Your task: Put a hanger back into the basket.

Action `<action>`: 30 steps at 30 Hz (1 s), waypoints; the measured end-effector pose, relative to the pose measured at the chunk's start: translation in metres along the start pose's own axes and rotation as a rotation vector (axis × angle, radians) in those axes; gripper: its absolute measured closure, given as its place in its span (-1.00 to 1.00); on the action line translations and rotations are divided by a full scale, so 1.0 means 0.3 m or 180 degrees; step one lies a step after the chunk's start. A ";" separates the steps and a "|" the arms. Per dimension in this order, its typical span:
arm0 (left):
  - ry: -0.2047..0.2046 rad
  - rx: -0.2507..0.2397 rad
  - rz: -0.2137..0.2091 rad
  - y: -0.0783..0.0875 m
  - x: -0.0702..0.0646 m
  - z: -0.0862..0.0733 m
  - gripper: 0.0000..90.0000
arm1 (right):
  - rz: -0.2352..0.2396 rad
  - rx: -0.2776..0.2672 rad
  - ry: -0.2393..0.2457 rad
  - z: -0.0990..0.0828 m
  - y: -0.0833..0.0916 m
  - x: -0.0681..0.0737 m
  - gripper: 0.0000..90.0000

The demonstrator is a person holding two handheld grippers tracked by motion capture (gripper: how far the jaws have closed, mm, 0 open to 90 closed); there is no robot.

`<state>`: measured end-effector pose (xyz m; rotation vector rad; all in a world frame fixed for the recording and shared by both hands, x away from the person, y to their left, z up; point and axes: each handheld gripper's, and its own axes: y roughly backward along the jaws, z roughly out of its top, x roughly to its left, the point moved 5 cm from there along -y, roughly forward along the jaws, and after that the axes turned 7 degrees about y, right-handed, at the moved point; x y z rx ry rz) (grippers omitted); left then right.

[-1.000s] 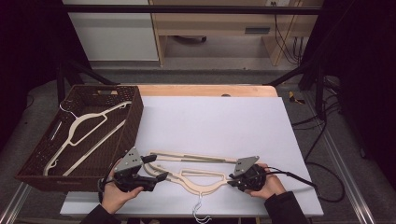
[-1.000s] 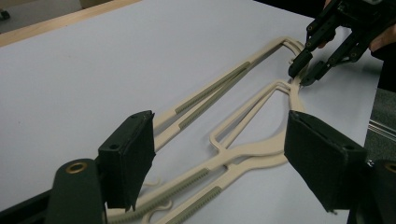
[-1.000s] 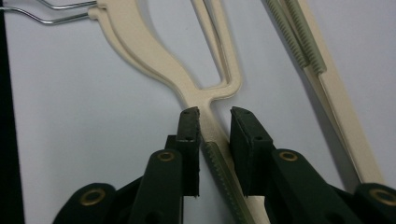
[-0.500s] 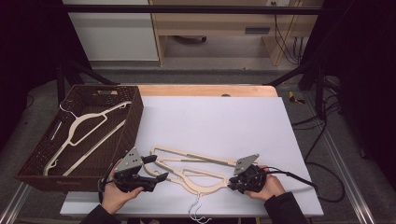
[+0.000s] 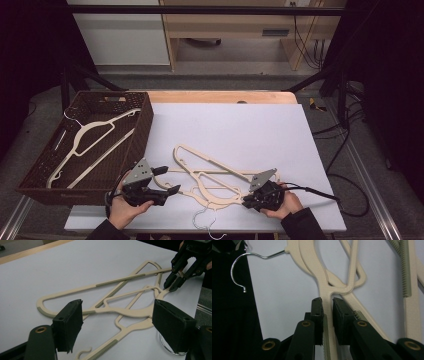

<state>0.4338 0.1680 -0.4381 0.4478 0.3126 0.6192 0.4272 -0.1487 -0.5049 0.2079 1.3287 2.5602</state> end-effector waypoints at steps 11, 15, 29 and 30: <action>-0.0004 0.0014 -0.0001 -0.003 -0.002 -0.003 -0.46 | -0.0199 0.0085 -0.0055 -0.021 0.011 0.022 0.50; -0.0002 0.0020 0.0010 -0.005 0.000 -0.003 -0.46 | -0.0224 0.0114 -0.0069 -0.019 0.008 0.022 0.53; -0.0012 0.0028 0.0001 -0.010 -0.005 -0.004 -0.46 | -0.0319 0.0066 0.0125 -0.005 0.000 0.038 0.77; -0.0014 0.0033 0.0001 -0.010 -0.005 -0.005 -0.46 | -0.0288 0.0010 0.0111 -0.003 -0.003 0.038 0.77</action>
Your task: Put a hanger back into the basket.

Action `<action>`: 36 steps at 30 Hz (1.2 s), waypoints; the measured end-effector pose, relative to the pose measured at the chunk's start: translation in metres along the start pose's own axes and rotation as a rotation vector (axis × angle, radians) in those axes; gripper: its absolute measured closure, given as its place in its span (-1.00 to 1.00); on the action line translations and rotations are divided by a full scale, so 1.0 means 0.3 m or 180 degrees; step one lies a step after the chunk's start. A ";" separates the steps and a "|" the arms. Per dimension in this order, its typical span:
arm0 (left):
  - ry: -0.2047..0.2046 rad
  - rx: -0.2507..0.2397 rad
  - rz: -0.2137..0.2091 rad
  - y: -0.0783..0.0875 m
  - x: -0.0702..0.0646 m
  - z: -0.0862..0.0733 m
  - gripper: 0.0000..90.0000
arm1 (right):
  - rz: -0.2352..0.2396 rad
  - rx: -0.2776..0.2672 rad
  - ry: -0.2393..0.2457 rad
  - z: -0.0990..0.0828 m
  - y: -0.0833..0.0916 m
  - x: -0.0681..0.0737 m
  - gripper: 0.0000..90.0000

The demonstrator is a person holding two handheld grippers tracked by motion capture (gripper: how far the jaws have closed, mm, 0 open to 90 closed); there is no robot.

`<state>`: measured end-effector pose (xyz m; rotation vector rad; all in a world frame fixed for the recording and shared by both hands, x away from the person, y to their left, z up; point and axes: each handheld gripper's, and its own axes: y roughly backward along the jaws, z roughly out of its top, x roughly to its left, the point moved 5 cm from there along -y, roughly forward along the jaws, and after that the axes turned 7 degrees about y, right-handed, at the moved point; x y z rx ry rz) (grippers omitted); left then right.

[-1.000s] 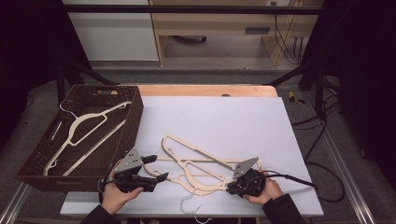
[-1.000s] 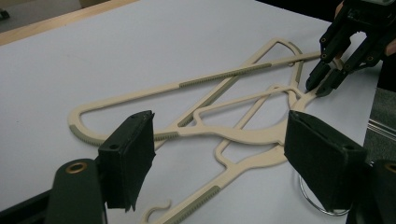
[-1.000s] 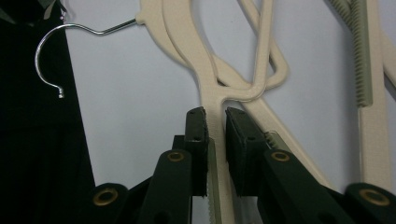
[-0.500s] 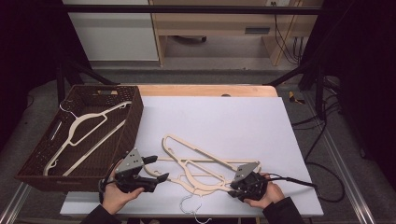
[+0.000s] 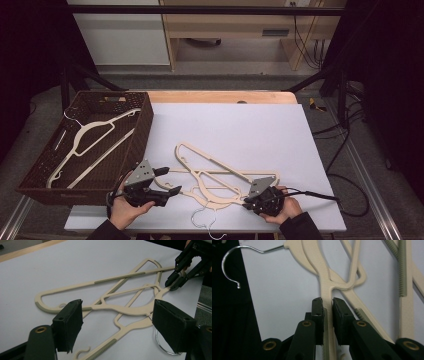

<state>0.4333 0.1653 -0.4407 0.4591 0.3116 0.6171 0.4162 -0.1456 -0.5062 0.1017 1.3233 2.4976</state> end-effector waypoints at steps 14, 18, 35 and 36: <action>0.0028 0.0050 -0.0140 -0.019 -0.033 0.001 -0.45 | 0.0119 -0.0372 -0.0215 0.034 0.057 -0.018 0.78; 0.0061 0.0200 -0.0225 -0.059 -0.073 -0.010 -0.39 | 0.0125 -0.0381 -0.0221 0.036 0.057 -0.021 0.78; 0.0246 0.0709 -0.0307 -0.232 -0.176 -0.081 0.26 | 0.0112 -0.0352 -0.0240 0.037 0.054 -0.019 0.78; 0.0229 0.0727 -0.0296 -0.238 -0.177 -0.083 0.30 | 0.0115 -0.0349 -0.0243 0.037 0.053 -0.018 0.78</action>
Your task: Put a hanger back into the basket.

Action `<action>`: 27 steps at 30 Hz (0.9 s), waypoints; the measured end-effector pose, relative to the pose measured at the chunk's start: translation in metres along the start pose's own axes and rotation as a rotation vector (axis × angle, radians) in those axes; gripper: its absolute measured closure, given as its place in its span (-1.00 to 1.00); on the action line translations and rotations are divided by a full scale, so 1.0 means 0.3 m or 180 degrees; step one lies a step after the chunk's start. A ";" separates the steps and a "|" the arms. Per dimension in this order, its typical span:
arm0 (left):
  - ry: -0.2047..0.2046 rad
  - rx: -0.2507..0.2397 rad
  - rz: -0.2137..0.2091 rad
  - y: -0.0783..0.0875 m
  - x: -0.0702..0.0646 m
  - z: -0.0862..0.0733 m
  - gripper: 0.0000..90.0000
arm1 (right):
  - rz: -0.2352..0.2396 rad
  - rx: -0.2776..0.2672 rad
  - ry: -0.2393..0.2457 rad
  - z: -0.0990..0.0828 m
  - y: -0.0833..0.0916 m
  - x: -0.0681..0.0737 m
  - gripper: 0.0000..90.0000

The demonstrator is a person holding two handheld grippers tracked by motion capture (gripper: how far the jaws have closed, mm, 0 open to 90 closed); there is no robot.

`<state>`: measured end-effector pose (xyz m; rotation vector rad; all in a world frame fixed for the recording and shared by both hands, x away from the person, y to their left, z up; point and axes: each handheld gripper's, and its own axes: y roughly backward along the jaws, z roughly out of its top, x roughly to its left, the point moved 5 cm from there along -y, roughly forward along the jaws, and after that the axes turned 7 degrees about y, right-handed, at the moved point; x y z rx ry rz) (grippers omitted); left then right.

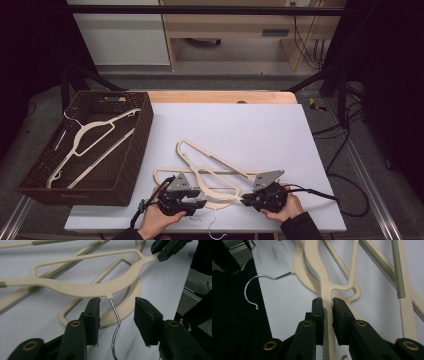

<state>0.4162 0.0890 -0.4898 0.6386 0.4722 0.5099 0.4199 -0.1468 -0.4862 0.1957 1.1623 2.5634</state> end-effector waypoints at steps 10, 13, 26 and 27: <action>0.0111 0.0069 0.0200 -0.037 0.001 -0.010 0.74 | -0.0029 0.0003 0.0009 0.000 0.000 0.000 0.78; 0.0169 0.0046 0.0238 -0.037 -0.002 -0.008 0.86 | -0.0029 0.0004 -0.0003 0.000 -0.002 0.000 0.78; 0.0221 -0.0091 0.0605 -0.015 -0.020 0.014 0.96 | 0.0004 -0.0029 -0.0148 0.005 -0.007 0.005 0.77; 0.0210 -0.0081 0.0618 -0.013 -0.020 0.017 0.96 | 0.0009 -0.0029 -0.0162 0.005 -0.007 0.005 0.77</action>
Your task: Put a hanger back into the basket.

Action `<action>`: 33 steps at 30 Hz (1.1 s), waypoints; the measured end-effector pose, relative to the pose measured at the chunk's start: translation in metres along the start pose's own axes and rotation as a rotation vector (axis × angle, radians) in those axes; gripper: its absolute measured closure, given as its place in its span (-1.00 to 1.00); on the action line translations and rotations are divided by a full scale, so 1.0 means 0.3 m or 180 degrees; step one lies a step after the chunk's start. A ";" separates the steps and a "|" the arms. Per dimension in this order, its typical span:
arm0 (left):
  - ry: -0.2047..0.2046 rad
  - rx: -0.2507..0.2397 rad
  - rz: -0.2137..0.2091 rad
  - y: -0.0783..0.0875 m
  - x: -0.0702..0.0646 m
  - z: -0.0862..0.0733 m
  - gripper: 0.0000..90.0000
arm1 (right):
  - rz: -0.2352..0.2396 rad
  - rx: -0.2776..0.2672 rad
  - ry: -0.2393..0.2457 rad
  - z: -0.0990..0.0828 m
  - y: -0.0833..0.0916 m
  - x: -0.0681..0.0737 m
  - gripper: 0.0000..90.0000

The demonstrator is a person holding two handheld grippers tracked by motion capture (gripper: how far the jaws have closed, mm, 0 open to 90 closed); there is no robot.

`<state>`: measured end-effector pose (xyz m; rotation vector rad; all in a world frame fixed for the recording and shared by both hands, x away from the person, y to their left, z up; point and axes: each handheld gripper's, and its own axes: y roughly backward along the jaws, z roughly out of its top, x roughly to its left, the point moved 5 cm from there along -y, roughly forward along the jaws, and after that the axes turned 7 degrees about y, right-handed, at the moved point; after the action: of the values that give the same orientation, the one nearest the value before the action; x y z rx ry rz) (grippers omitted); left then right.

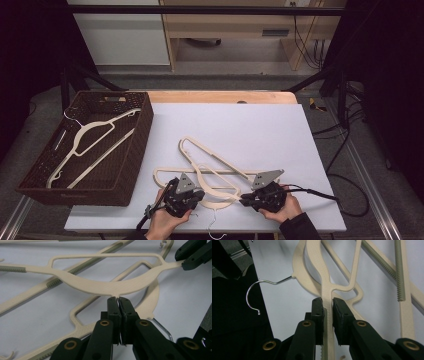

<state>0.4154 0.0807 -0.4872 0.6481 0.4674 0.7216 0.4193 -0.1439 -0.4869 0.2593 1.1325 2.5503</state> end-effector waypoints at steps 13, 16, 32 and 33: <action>-0.0094 0.0031 0.0061 0.025 -0.023 0.038 0.97 | -0.0115 -0.0145 0.0054 0.018 0.006 0.015 0.45; -0.0127 0.0035 0.0068 0.032 -0.029 0.049 0.97 | -0.0341 -0.0291 0.0165 0.045 0.015 0.019 0.18; -0.0139 -0.0004 0.0058 0.040 -0.042 0.071 0.97 | -0.0643 -0.0154 0.0540 0.111 -0.126 0.062 0.38; -0.0145 -0.0004 0.0058 0.040 -0.042 0.071 0.97 | -0.0655 -0.0136 0.0563 0.113 -0.130 0.065 0.48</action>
<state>0.4142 0.0703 -0.4619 0.6670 0.4195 0.7227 0.4203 -0.0889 -0.4928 -0.0916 1.1020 2.4476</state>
